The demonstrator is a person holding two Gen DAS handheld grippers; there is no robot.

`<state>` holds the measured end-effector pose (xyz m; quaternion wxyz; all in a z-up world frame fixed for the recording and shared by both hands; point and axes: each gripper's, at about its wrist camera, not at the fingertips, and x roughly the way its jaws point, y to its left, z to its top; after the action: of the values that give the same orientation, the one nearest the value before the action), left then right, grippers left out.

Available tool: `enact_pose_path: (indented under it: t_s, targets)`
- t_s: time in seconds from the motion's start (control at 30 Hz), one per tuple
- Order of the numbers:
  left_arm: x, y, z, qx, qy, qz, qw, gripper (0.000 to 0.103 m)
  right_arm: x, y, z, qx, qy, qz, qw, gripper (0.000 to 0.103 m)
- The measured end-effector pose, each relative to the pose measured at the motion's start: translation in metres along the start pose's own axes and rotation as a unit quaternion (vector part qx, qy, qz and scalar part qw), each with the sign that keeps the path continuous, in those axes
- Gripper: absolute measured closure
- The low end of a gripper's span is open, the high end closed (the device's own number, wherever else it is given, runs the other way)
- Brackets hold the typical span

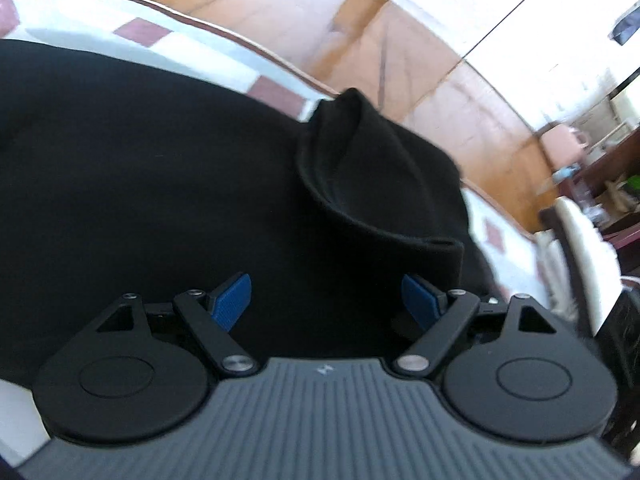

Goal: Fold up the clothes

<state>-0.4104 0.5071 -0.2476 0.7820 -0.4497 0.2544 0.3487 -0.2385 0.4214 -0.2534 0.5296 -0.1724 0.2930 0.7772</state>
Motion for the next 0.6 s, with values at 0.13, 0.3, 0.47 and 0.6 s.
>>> enact_pose_path:
  t_s: [0.13,0.3,0.47,0.6]
  targets:
    - [0.009,-0.006,0.001,-0.004,0.010,-0.019,0.9998,0.020,0.017,0.013,-0.008,-0.054,0.039,-0.030,0.997,0.090]
    - [0.033,-0.017,0.002,0.004,0.052,0.021,0.9984,0.020,-0.004,0.015,-0.004,-0.043,0.072,0.021,0.996,0.077]
    - [0.048,-0.015,-0.002,0.009,0.083,0.060,0.9947,0.020,-0.068,-0.008,-0.002,-0.060,0.097,-0.035,0.993,0.061]
    - [0.054,-0.008,-0.002,-0.015,0.093,0.069,0.9932,0.017,-0.106,-0.047,-0.024,-0.053,0.130,-0.134,0.981,0.047]
